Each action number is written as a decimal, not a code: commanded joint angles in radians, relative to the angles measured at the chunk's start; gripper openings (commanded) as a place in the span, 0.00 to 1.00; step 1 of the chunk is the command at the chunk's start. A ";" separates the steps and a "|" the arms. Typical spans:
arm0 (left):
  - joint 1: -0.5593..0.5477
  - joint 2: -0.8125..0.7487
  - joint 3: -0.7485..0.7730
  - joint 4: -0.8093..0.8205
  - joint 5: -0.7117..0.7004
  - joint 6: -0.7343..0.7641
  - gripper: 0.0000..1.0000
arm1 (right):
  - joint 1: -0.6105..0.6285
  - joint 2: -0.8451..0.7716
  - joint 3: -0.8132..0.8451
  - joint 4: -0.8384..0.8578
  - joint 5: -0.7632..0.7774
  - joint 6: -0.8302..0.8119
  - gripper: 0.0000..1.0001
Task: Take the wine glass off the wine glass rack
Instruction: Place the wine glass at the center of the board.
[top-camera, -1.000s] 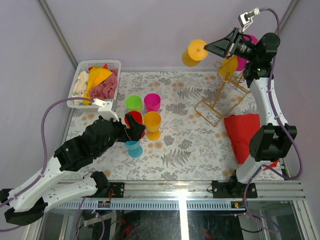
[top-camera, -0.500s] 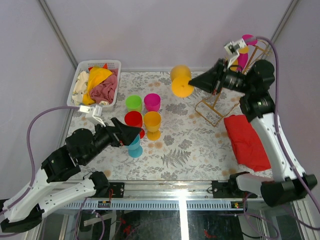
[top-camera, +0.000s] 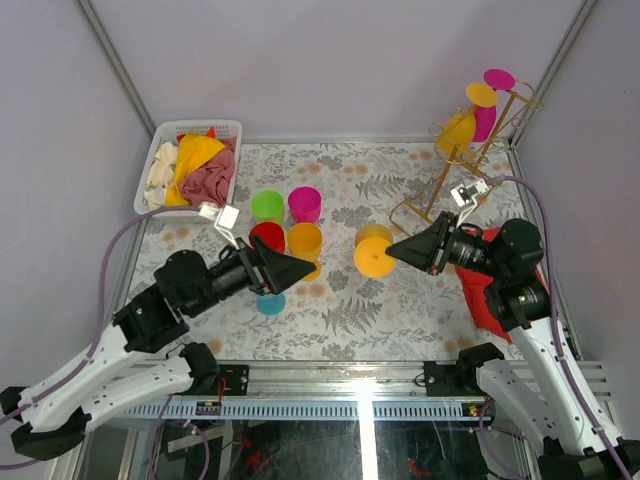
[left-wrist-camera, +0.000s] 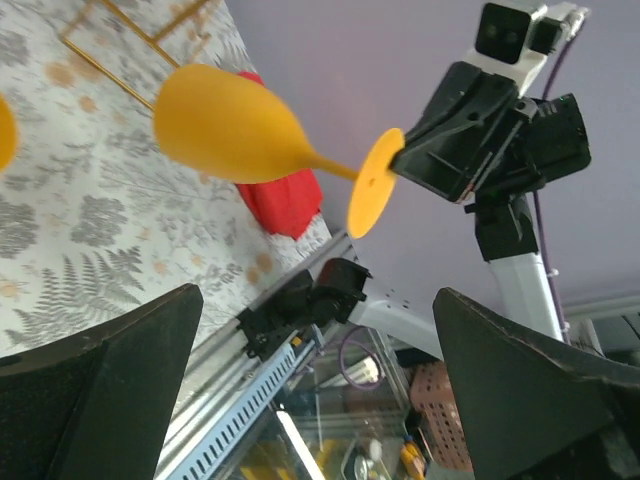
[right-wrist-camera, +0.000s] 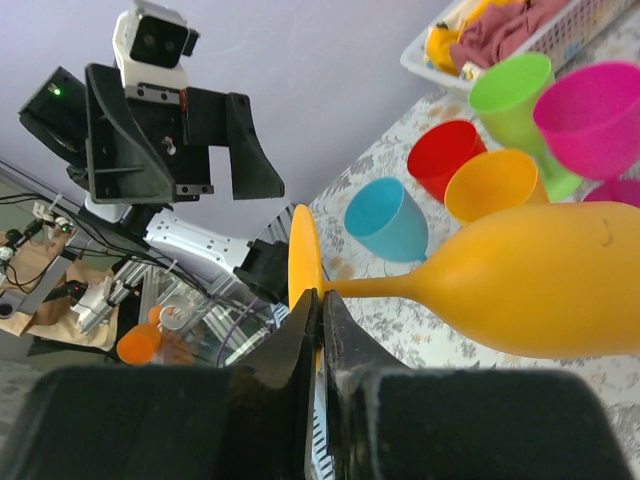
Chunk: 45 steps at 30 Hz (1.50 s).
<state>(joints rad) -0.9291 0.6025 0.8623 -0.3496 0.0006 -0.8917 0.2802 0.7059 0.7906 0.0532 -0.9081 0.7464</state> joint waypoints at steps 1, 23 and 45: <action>0.002 0.103 -0.003 0.179 0.192 -0.059 0.99 | 0.007 -0.061 -0.042 0.016 -0.034 0.059 0.00; -0.214 0.318 -0.073 0.471 0.027 0.033 0.58 | 0.007 -0.319 -0.332 0.177 -0.022 0.277 0.00; -0.251 0.358 -0.140 0.599 0.069 0.089 0.03 | 0.007 -0.492 -0.490 0.373 0.011 0.449 0.00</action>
<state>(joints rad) -1.1717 0.9905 0.7330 0.1638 0.0849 -0.8455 0.2817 0.2287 0.2977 0.3080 -0.8825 1.1439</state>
